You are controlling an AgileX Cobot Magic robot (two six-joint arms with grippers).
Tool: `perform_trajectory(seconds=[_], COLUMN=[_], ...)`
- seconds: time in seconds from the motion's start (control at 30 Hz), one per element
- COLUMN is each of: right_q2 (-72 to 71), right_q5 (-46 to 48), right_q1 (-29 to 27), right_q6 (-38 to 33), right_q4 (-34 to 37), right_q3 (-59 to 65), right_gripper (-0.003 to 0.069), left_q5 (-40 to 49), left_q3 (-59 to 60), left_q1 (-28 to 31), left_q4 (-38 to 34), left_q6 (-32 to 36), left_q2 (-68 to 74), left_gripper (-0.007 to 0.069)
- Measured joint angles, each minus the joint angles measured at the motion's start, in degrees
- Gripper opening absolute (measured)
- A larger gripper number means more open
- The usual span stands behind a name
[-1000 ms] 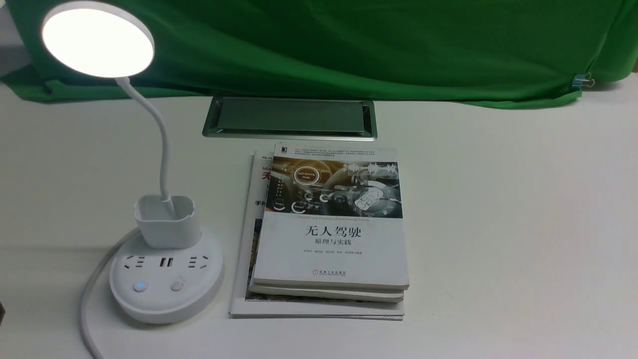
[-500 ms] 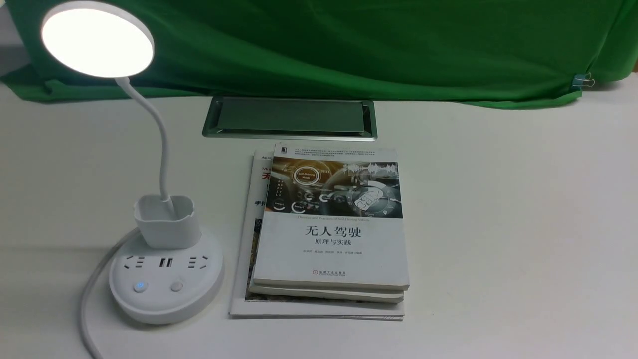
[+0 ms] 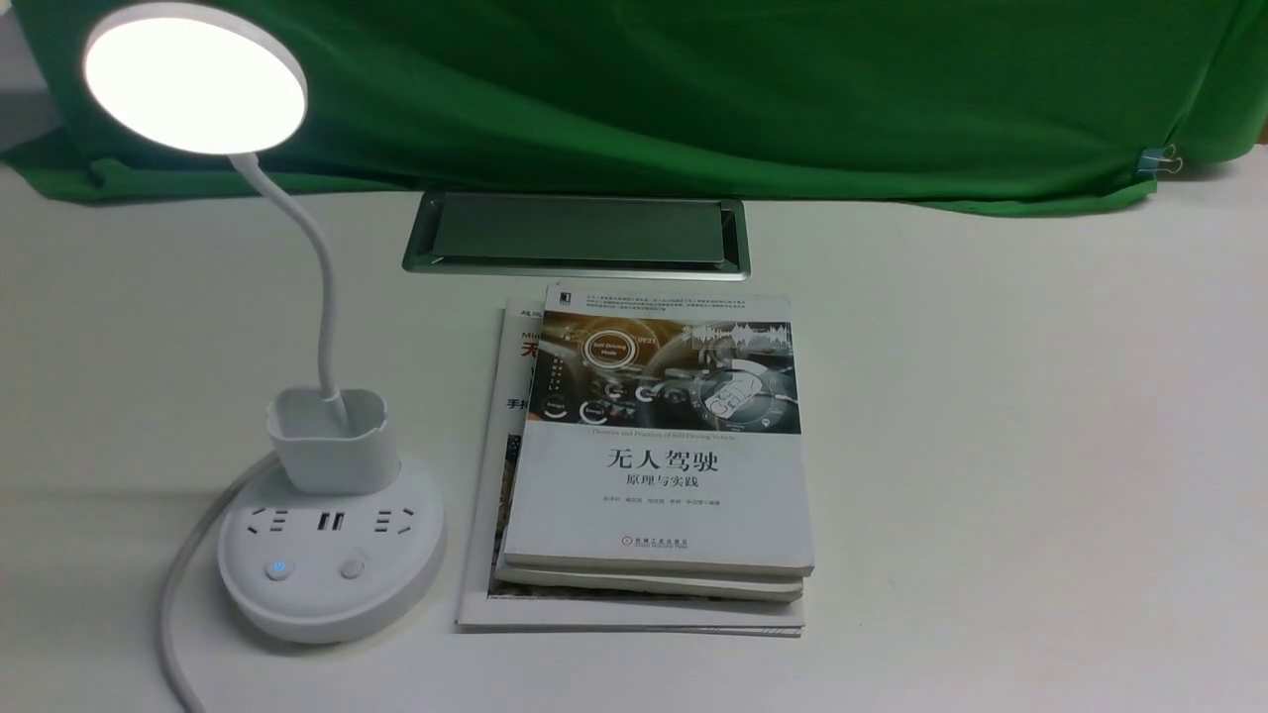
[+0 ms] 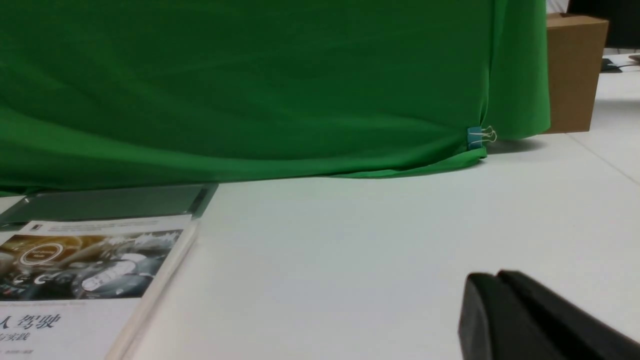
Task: Turn off the desk lamp on the white desktop by hand.
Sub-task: 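Press the power button on the round power strip under the lamp with the left gripper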
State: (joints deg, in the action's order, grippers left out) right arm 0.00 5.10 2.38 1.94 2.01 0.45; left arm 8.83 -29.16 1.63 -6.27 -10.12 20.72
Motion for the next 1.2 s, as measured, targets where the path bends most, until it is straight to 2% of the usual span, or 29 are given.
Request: perform_trajectory(seconds=[0.13, 0.23, 0.37, 0.5, 0.57, 0.7, 0.77, 0.83, 0.9, 0.93, 0.97, 1.03, 1.1, 1.2], right_q2=[0.0, 0.0, 0.0, 0.0, 0.0, 0.0, 0.0, 0.0, 0.0, 0.0, 0.0, 0.0, 0.0, 0.0], right_q5=[0.0, 0.0, 0.0, 0.0, 0.0, 0.0, 0.0, 0.0, 0.0, 0.0, 0.0, 0.0, 0.0, -0.1], right_q1=[0.0, 0.0, 0.0, 0.0, 0.0, 0.0, 0.0, 0.0, 0.0, 0.0, 0.0, 0.0, 0.0, 0.0], right_q6=[0.0, 0.0, 0.0, 0.0, 0.0, 0.0, 0.0, 0.0, 0.0, 0.0, 0.0, 0.0, 0.0, 0.0], right_q4=[0.0, 0.0, 0.0, 0.0, 0.0, 0.0, 0.0, 0.0, 0.0, 0.0, 0.0, 0.0, 0.0, 0.0], right_q3=[0.0, 0.0, 0.0, 0.0, 0.0, 0.0, 0.0, 0.0, 0.0, 0.0, 0.0, 0.0, 0.0, 0.0], right_gripper=[0.0035, 0.0035, 0.0035, 0.0035, 0.0035, 0.0035, 0.0035, 0.0035, 0.0035, 0.0035, 0.0035, 0.0035, 0.0035, 0.0035], left_q5=[9.9, 10.4, 11.1, 18.1, 23.0, 30.9, 32.6, 32.8, 33.0, 33.0, 33.3, 33.4, 33.4, 33.4], left_q3=[-2.2, -2.3, -2.4, -2.8, -3.9, -6.6, -8.2, -10.8, -14.2, -14.6, -16.7, -19.6, -21.7, -23.6], left_q1=[0.0, 0.0, 0.0, 0.0, 0.0, -0.5, -2.4, -5.8, -10.3, -10.3, -13.7, -17.8, -20.0, -21.3], left_q4=[2.4, 4.2, 1.1, -5.7, -10.9, -27.2, -29.6, -24.1, -10.7, -9.3, -0.3, 8.8, 11.0, 10.6], left_q6=[3.8, 6.7, 6.2, 9.6, 15.3, 33.1, 36.1, 32.6, 22.6, 21.6, 13.9, 7.5, 5.3, 4.8], left_q2=[9.1, 14.5, 20.7, 31.4, 36.0, 43.6, 46.5, 49.4, 52.8, 53.1, 55.2, 58.2, 60.5, 63.8], left_gripper=[0.0004, 0.0004, 0.0004, 0.0004, 0.0004, 0.0004, 0.0004, 0.0004, 0.0004, 0.0004, 0.0004, 0.0004, 0.0004, 0.0004])
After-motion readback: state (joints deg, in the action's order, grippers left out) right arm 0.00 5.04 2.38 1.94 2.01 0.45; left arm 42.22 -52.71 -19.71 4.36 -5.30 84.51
